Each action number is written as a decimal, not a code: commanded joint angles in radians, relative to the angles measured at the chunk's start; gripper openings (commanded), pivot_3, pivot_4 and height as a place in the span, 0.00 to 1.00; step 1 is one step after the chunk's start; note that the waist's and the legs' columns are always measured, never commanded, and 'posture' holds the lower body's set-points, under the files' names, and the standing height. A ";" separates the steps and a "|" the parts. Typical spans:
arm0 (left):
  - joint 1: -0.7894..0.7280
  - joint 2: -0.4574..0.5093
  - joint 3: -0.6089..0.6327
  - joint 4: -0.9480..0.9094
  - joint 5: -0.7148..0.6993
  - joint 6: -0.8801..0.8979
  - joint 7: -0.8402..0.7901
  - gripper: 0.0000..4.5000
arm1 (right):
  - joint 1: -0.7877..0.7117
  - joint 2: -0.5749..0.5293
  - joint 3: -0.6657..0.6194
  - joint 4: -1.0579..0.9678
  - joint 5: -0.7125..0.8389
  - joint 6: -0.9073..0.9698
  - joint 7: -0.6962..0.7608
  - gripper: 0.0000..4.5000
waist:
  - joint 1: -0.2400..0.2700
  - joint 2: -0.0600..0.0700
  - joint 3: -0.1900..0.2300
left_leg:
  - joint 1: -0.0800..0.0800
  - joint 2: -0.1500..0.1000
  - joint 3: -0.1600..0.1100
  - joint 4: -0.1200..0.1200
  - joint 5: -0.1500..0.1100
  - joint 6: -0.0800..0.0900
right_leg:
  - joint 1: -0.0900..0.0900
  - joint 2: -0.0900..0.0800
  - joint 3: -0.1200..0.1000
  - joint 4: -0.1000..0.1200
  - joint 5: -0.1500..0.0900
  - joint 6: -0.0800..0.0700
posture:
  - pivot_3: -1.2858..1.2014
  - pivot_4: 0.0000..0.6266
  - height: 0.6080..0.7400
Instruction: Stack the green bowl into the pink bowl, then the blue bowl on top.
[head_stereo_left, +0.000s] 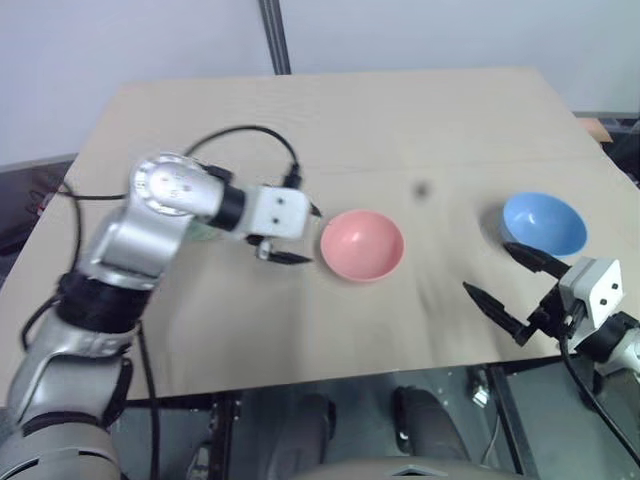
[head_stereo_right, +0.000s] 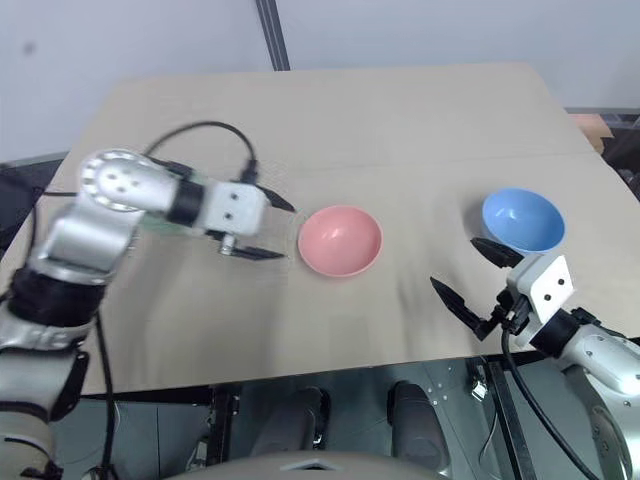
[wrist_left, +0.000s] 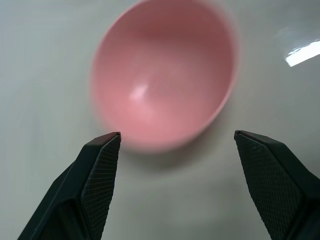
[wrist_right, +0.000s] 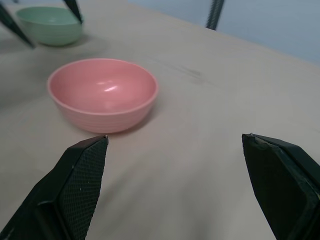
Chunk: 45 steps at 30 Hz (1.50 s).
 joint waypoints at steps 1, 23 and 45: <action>0.032 0.071 0.098 -0.067 0.130 0.238 0.176 0.85 | -0.057 -0.015 0.024 0.005 0.010 -0.017 0.022 1.00 | 0.001 0.000 0.000 | 0.000 0.000 0.000 0.000 0.000 0.000 | 0.000 0.000 0.000 0.000 0.000 0.000 | 0.52 0.24 1.00; 0.195 0.136 -0.029 -0.159 0.305 0.601 0.419 0.85 | -0.569 0.025 0.286 0.248 0.034 -0.039 0.202 1.00 | 0.005 -0.002 0.002 | -0.002 0.000 -0.001 0.000 0.000 0.000 | -0.002 0.000 -0.001 0.001 0.002 -0.004 | 0.52 0.24 1.00; 0.120 0.034 -0.130 -0.111 0.321 0.506 0.521 0.01 | -0.531 0.024 0.269 0.240 0.021 -0.038 0.189 1.00 | 0.007 -0.002 0.002 | -0.001 0.000 -0.001 0.000 0.000 0.000 | -0.002 0.000 -0.001 0.001 0.003 -0.004 | 0.52 0.24 1.00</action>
